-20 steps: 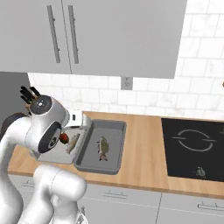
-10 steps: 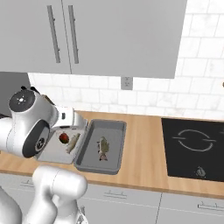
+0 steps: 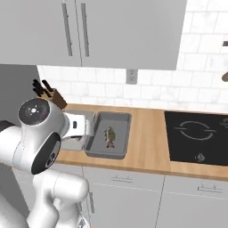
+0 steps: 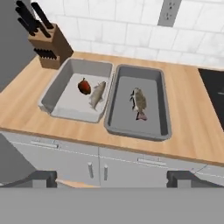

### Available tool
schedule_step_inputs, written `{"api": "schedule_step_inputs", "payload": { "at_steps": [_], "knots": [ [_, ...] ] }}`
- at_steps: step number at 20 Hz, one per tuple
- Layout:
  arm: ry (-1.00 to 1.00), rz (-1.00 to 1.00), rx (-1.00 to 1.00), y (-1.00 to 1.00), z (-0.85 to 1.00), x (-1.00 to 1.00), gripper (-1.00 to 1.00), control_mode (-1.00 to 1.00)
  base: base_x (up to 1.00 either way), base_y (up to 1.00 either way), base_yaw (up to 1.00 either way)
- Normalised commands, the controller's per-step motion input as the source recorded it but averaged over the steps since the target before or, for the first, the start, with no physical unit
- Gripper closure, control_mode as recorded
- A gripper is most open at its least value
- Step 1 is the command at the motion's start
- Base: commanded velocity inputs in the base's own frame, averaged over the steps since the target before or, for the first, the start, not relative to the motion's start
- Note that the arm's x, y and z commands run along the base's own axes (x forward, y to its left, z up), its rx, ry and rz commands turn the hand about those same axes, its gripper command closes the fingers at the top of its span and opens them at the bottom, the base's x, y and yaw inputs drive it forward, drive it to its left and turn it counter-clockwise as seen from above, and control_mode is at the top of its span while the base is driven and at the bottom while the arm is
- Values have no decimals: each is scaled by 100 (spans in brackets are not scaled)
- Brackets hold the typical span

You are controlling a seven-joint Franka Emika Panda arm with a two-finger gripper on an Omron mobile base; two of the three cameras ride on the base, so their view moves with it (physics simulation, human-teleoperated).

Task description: Place one bell pepper and one fish in each tupperware on the nearby counter, to pack two identical lunches.

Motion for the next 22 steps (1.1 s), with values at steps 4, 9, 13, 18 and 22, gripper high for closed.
{"api": "schedule_step_inputs", "payload": {
  "at_steps": [4,9,13,18,22],
  "knots": [
    [0,0,0,0,0,0,-100,100,-100,52,7],
    [0,0,0,0,0,0,-100,100,-64,73,66],
    [0,0,0,0,0,0,-100,100,-25,56,87],
    [0,0,0,0,0,0,-100,100,-41,85,78],
    [0,0,0,0,0,0,-100,100,-64,98,62]
  ]
}}
